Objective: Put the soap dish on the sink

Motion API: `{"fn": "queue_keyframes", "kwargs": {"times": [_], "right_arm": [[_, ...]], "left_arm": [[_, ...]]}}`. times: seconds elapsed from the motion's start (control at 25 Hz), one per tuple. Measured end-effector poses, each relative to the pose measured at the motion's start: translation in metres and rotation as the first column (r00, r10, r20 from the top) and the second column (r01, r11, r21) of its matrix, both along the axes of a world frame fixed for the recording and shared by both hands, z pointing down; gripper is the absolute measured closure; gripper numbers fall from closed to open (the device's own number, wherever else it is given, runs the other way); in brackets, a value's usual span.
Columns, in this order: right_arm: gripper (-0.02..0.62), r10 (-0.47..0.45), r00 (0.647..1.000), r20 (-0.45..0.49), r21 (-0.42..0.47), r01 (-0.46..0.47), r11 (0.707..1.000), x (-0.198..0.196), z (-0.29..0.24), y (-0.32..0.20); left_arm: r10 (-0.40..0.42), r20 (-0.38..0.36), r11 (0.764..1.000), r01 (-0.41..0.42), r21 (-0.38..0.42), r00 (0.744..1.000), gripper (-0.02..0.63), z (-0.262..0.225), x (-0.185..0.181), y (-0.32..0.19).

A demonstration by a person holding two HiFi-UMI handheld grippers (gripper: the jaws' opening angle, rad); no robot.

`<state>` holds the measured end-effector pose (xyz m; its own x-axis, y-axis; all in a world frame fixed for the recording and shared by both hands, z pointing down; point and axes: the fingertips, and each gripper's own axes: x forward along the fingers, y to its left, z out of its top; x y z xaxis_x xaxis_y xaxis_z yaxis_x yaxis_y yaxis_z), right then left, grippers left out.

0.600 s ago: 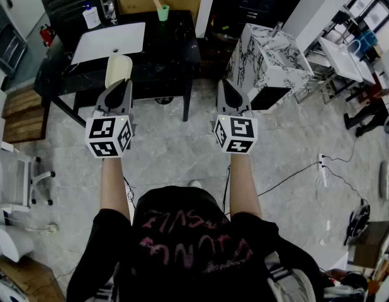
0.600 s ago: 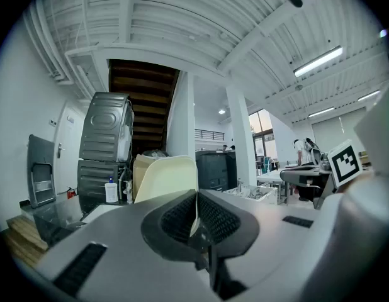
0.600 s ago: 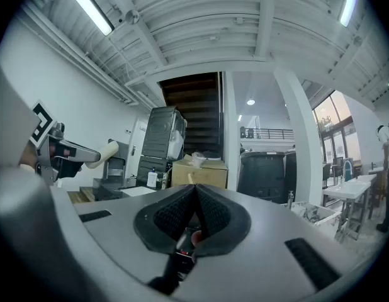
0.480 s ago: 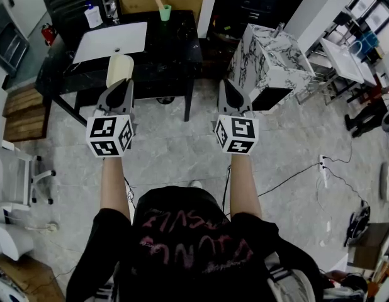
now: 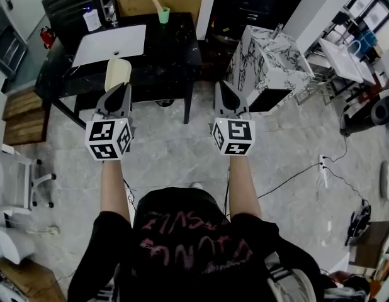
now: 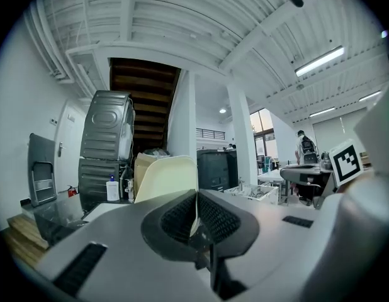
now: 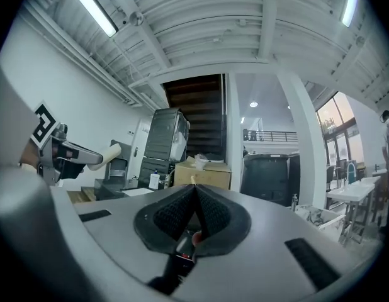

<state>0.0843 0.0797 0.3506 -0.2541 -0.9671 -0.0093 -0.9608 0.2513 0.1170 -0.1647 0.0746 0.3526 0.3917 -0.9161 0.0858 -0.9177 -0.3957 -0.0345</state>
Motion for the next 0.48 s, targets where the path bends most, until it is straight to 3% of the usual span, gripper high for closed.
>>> {"fn": "queue_keyframes", "kwargs": {"times": [0.48], "right_arm": [[0.581, 0.026, 1.0, -0.003, 0.0, -0.026, 1.0, -0.0028, 0.0017, 0.0038]], "left_arm": [[0.029, 0.002, 1.0, -0.029, -0.011, 1.0, 0.581, 0.0056, -0.0054, -0.0014]]}}
